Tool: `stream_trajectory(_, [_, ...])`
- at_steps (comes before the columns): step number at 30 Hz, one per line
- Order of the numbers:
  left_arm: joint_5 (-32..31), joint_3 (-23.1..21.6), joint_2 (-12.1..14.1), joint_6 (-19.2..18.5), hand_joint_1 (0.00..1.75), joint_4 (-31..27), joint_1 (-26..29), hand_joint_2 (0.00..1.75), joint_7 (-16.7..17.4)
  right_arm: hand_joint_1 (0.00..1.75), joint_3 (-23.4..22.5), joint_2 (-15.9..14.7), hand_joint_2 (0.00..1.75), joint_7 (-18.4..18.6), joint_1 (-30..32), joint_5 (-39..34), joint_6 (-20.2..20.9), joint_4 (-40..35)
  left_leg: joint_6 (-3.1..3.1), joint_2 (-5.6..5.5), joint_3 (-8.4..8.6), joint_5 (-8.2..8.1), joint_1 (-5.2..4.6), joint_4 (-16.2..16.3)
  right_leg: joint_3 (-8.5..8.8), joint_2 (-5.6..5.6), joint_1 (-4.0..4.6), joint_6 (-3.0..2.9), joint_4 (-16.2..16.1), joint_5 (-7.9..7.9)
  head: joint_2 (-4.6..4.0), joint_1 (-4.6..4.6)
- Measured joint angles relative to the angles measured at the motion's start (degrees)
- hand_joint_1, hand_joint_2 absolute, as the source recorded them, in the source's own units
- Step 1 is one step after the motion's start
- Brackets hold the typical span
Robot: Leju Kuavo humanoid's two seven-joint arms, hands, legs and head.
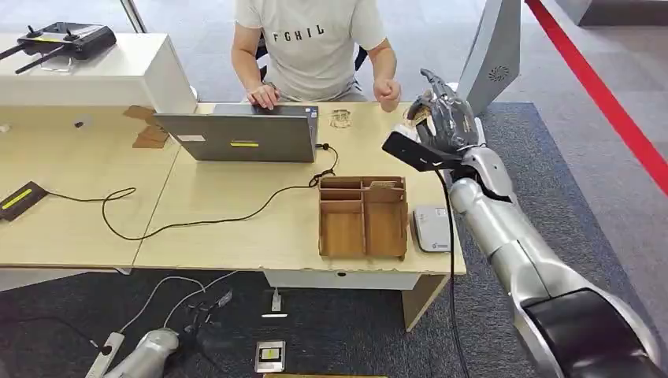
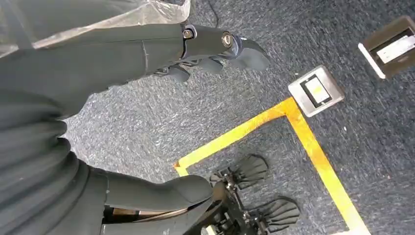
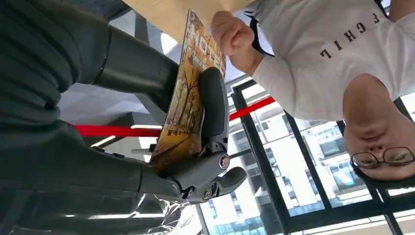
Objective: Pass the card to the sensor for recognition and then transmit it.
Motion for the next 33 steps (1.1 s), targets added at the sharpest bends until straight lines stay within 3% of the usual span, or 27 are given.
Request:
stream_trajectory(21, [4.88, 1.31, 3.15, 0.42, 0.00, 0.07, 2.94, 1.75, 0.13, 1.75, 0.46, -9.91, 1.75, 0.79, 0.91, 0.57, 3.52, 4.37, 0.01, -0.02, -0.10, -0.01, 0.00, 0.00, -0.07, -0.02, -0.01, 0.01, -0.02, 0.00, 0.00, 0.02])
stream_trajectory(33, [5.25, 1.73, 4.35, -0.59, 0.00, 0.07, 2.87, 1.75, -0.02, 1.75, 0.74, -10.36, 1.75, -0.08, 5.06, -1.23, 5.27, 5.86, 0.01, -0.03, -0.09, -0.01, 0.01, 0.00, -0.06, -0.02, 0.00, 0.00, -0.02, 0.00, -0.02, 0.00])
